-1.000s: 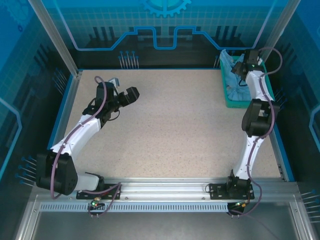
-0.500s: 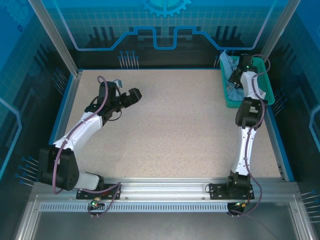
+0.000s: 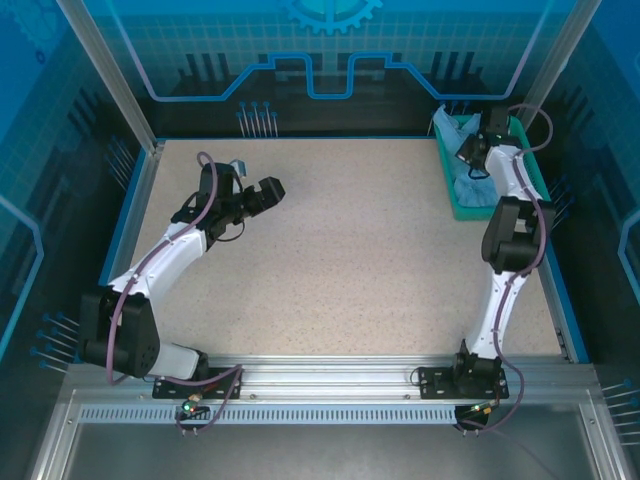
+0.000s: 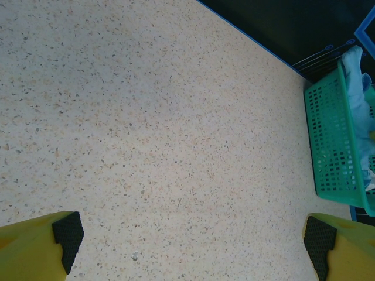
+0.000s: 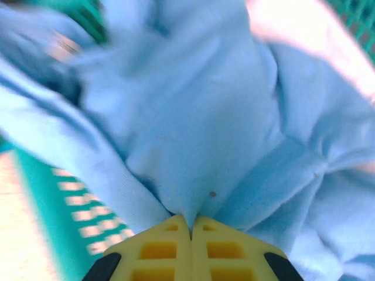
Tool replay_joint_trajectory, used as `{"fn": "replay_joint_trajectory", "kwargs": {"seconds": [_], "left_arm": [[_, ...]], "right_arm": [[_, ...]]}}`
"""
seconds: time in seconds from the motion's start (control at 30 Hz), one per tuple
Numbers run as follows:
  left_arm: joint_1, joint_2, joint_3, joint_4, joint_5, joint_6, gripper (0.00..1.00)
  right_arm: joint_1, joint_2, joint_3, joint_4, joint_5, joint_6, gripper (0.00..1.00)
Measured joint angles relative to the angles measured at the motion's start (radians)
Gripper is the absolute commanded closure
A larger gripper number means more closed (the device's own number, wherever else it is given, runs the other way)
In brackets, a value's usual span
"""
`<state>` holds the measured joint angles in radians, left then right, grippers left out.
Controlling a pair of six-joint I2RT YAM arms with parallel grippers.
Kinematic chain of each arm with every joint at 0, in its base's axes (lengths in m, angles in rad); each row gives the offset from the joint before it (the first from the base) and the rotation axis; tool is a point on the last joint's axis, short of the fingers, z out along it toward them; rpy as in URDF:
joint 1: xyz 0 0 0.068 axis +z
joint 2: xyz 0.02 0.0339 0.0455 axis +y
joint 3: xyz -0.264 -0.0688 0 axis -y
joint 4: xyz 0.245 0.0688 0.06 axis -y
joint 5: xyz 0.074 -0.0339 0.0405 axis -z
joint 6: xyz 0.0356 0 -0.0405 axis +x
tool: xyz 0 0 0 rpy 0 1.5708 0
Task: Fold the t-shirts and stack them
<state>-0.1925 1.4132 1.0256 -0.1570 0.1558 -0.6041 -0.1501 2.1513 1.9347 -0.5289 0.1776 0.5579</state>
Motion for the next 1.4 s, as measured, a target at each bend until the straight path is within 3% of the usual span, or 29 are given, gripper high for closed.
{"fn": "replay_joint_trajectory", "kwargs": {"seconds": [0.4,0.6,0.8,1.0,1.23,1.3,1.37,1.4], "left_arm": [[-0.014,0.000,0.000,0.004,0.017,0.000,0.01],[-0.016,-0.026,0.000,0.000,0.009,0.003,0.01],[-0.016,-0.137,0.000,-0.032,-0.089,0.027,0.01],[-0.018,-0.308,0.016,-0.085,-0.126,0.031,0.01],[-0.022,-0.470,0.062,-0.192,-0.126,0.030,0.01],[-0.022,-0.484,0.062,-0.245,-0.126,0.027,0.01],[-0.022,-0.483,0.050,-0.293,-0.126,0.020,0.01],[-0.022,-0.479,0.033,-0.311,-0.123,0.010,0.01]], "right_arm": [[0.256,-0.466,-0.191,0.268,0.119,-0.086,1.00],[0.426,-0.648,-0.132,0.204,0.042,-0.148,1.00],[0.630,-0.785,-0.126,0.105,-0.110,-0.141,1.00],[0.825,-0.805,-0.058,-0.028,-0.148,-0.151,0.98],[0.806,-0.699,0.024,-0.144,-0.116,-0.150,0.95],[0.771,-0.614,0.037,-0.175,-0.122,-0.140,0.87],[0.725,-0.494,0.058,-0.206,-0.133,-0.127,0.57],[0.701,-0.429,0.067,-0.224,-0.135,-0.125,0.52]]}}
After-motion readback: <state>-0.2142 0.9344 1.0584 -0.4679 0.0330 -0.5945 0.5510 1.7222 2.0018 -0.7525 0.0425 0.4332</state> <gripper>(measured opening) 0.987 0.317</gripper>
